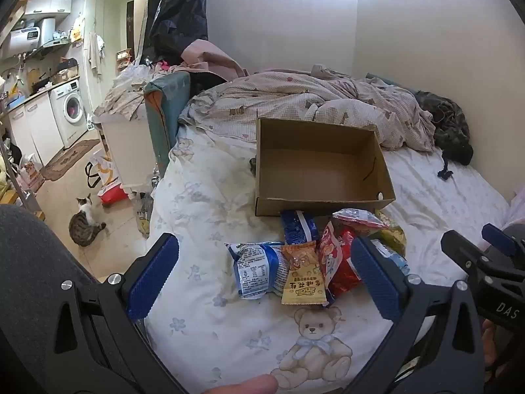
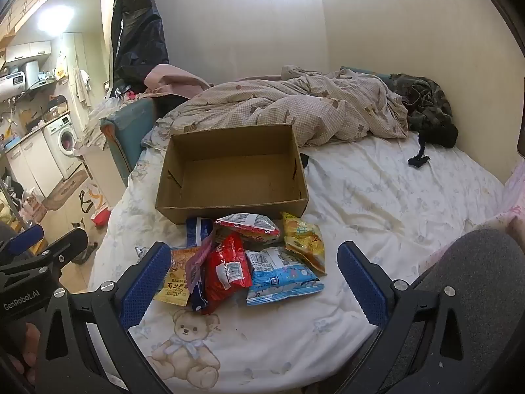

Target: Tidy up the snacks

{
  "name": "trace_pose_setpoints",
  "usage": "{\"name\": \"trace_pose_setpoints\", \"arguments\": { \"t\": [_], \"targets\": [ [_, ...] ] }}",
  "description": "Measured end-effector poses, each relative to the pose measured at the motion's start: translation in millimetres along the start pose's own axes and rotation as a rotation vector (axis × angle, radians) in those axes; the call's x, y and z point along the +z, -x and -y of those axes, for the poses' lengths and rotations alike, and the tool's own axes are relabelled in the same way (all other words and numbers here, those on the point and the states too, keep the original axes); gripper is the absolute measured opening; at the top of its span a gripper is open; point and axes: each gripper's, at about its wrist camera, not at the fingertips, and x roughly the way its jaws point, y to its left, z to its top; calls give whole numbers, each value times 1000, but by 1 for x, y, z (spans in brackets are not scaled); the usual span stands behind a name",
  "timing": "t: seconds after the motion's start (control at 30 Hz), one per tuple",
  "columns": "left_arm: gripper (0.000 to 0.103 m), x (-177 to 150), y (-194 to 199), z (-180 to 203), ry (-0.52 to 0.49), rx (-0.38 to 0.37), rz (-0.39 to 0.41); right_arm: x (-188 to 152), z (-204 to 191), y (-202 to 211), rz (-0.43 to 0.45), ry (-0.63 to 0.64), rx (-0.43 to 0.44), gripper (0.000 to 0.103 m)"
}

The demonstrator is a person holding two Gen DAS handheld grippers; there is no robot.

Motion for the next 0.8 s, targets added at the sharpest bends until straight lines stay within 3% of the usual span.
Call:
{"name": "trace_pose_setpoints", "arguments": {
  "t": [0.8],
  "targets": [
    [103, 0, 0, 1, -7, 8, 2, -6, 3, 0, -11, 1, 0, 103]
  ]
}}
